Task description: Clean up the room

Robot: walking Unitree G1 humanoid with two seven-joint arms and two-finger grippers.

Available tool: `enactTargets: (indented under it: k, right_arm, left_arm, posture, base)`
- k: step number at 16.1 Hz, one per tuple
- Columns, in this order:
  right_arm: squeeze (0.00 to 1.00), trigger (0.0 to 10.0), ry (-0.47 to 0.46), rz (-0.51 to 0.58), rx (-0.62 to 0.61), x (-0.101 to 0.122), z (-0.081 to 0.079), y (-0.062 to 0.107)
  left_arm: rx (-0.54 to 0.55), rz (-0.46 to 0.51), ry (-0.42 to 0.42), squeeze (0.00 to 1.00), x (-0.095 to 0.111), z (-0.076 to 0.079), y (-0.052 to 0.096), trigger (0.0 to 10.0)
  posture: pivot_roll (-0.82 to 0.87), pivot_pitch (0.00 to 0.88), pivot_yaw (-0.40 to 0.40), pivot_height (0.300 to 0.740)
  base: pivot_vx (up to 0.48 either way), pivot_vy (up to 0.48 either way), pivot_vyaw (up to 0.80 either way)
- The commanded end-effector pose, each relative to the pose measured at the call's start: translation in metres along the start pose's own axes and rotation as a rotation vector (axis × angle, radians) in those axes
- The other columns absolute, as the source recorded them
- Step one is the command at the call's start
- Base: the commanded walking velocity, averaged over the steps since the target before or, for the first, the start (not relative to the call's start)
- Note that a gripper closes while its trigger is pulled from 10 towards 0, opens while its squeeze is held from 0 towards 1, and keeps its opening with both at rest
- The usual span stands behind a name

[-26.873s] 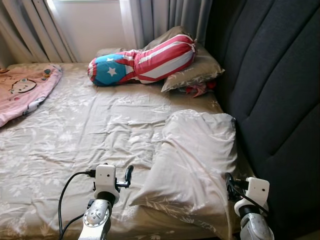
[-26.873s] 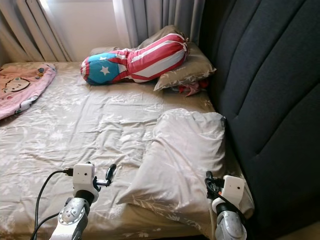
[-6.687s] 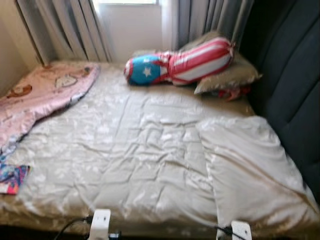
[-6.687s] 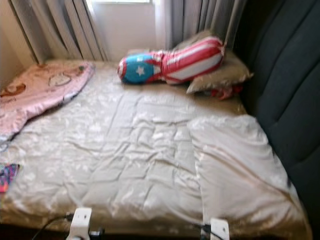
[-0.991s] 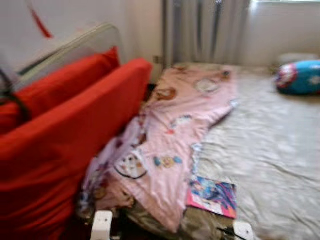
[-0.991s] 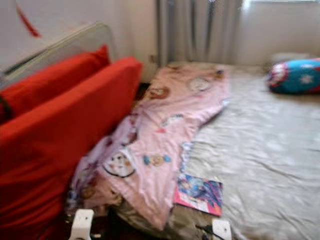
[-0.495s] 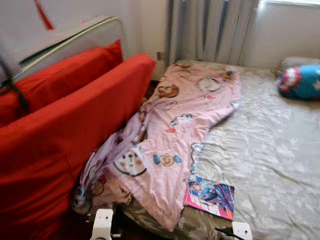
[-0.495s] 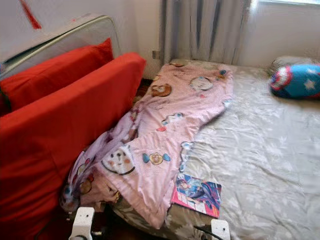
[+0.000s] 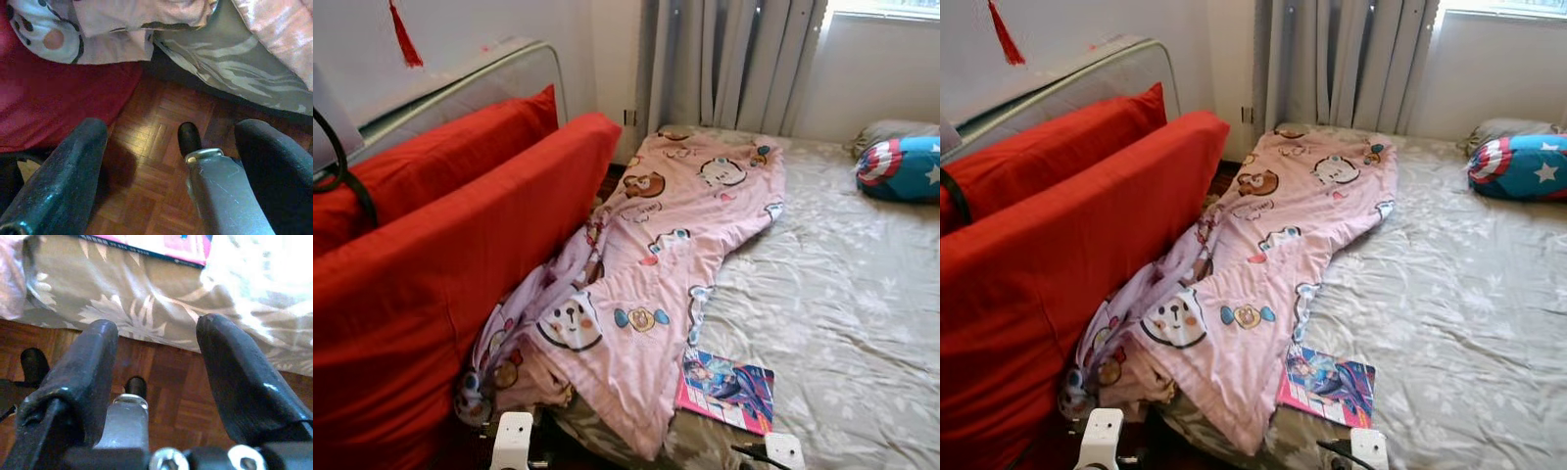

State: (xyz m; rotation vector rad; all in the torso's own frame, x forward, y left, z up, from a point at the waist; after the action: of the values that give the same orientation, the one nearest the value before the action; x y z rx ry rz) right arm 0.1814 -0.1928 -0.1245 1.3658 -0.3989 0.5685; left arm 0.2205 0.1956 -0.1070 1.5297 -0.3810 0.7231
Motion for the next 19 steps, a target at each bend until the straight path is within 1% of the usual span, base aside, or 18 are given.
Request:
enactTargets:
  k: [1,2,6,8,11,13,15,17,19]
  right_arm:
    - [0.00,10.0,0.006,0.006,0.003,0.002,-0.001,0.000]
    - [0.00,10.0,0.003,0.006,0.003,0.002,-0.001,0.000]
    - [0.00,10.0,-0.004,0.004,-0.002,0.001,0.000,0.000]
    - [0.00,10.0,-0.007,0.006,-0.002,0.002,0.000,0.000]
    - [0.00,10.0,-0.017,0.032,-0.006,0.009,0.001,-0.002]
    - [0.00,10.0,-0.021,0.070,-0.013,0.019,0.003,-0.003]
    - [0.00,10.0,-0.029,0.141,-0.018,0.036,0.004,-0.004]
    - [0.00,10.0,-0.063,0.313,-0.024,0.074,0.007,-0.002]
    - [0.00,10.0,-0.065,0.449,-0.022,0.103,0.008,0.003]
  left_arm:
    - [0.009,-0.008,-0.007,0.00,-0.001,-0.003,0.000,10.0]
    - [0.009,-0.008,-0.007,0.00,-0.001,-0.003,0.000,10.0]
    - [0.010,-0.008,-0.006,0.00,-0.002,-0.003,0.000,10.0]
    - [0.008,0.001,0.002,0.00,0.000,-0.003,0.000,10.0]
    - [-0.025,0.054,0.014,0.00,0.014,0.003,-0.001,10.0]
    - [-0.050,0.130,0.039,0.00,0.033,0.007,-0.003,10.0]
    - [-0.072,0.195,0.055,0.00,0.050,0.010,-0.003,10.0]
    - [-0.122,0.315,0.079,0.00,0.081,0.016,0.000,10.0]
    - [-0.168,0.435,0.085,0.00,0.109,0.022,0.005,10.0]
  posture:
    - [-0.07,0.000,0.014,0.740]
    - [-0.07,0.000,0.013,0.740]
    - [-0.07,0.000,0.012,0.740]
    - [-0.07,0.000,0.012,0.740]
    - [-0.08,0.000,0.016,0.740]
    - [-0.07,0.000,0.014,0.740]
    - [-0.08,0.000,0.015,0.740]
    - [-0.09,0.000,0.019,0.740]
    - [-0.09,0.000,0.022,0.740]
  base:
    - [0.266,0.000,0.49]
    - [0.277,0.000,0.61]
    - [0.277,0.000,0.00]
    - [0.000,0.000,0.00]
    - [0.000,0.000,0.00]
    - [0.000,0.000,0.00]
    - [0.000,0.000,0.00]
    - [0.000,0.000,0.00]
    - [0.000,0.000,0.00]
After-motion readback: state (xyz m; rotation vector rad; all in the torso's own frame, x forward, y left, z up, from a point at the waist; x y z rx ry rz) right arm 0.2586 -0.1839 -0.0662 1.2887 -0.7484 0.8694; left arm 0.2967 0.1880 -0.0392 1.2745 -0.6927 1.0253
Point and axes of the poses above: a point about 5 cm out from each wrist's last joint towards the gripper, its own y axis pointing back from the gripper into the wrist, its own x axis along the axis of the wrist's last joint, z = x × y, the point moved 4 cm from there along -y, pointing out of the wrist towards the gripper, and after that the axes turned 13 degrees about y, right-handed, at the moved point
